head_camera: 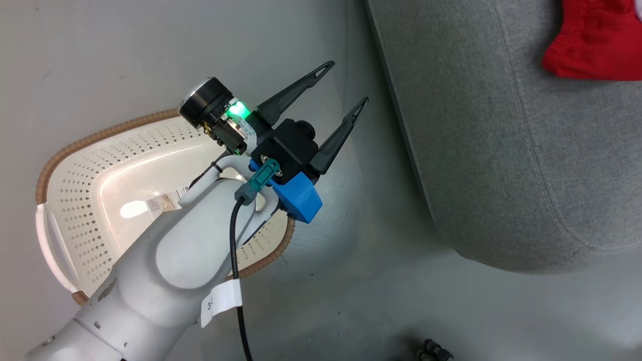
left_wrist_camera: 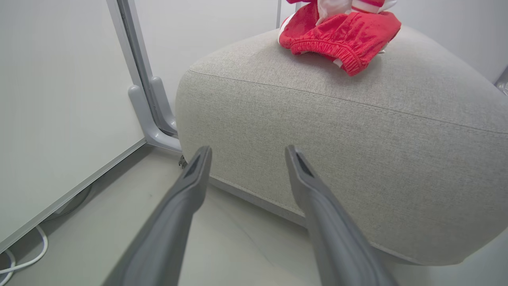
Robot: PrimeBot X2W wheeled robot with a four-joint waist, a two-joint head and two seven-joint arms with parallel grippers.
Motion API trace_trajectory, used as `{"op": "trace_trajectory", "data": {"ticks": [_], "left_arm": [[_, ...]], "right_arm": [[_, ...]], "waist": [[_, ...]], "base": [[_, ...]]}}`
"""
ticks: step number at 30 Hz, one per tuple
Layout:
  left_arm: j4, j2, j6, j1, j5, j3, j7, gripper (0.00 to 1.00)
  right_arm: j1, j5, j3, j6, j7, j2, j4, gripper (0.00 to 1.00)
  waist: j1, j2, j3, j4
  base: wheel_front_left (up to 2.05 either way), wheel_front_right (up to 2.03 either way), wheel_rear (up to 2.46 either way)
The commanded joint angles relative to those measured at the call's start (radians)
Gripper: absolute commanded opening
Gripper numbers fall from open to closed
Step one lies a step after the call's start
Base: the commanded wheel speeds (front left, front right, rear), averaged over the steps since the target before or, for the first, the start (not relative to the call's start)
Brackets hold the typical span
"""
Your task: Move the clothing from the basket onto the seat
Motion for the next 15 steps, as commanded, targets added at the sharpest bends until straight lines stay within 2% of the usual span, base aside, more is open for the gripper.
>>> {"op": "trace_trajectory", "data": {"ticks": [1,7,13,14,15], "left_arm": [[-0.005,0.003,-0.002,-0.023,0.007,-0.003,-0.002,1.00],[-0.008,0.008,-0.002,-0.038,-0.001,-0.010,-0.005,1.00],[-0.005,0.016,0.004,-0.041,-0.007,-0.013,-0.006,1.00],[-0.003,0.015,0.005,-0.039,-0.008,-0.014,-0.007,1.00],[0.001,0.014,0.006,-0.037,-0.010,-0.015,-0.009,1.00]], "right_arm": [[0.020,0.002,0.000,0.000,-0.004,0.012,0.019,0.00],[0.064,0.012,0.001,0.000,-0.004,0.056,0.139,0.00],[0.074,0.014,0.016,0.000,-0.004,0.081,0.193,0.00],[0.075,0.013,0.014,0.000,-0.004,0.084,0.190,0.31],[0.080,0.012,0.014,0.000,-0.004,0.087,0.182,0.97]], "waist": [[-0.0002,0.0001,0.015,0.003],[-0.0002,0.0001,0.029,0.007],[-0.0002,0.0001,0.033,0.010],[-0.0002,0.0001,0.030,0.010],[-0.0002,0.0001,0.025,0.011]], "base": [[0.00,0.00,0.00],[0.00,0.00,0.00],[0.00,0.00,0.00],[0.00,0.00,0.00],[0.00,0.00,0.00]]}}
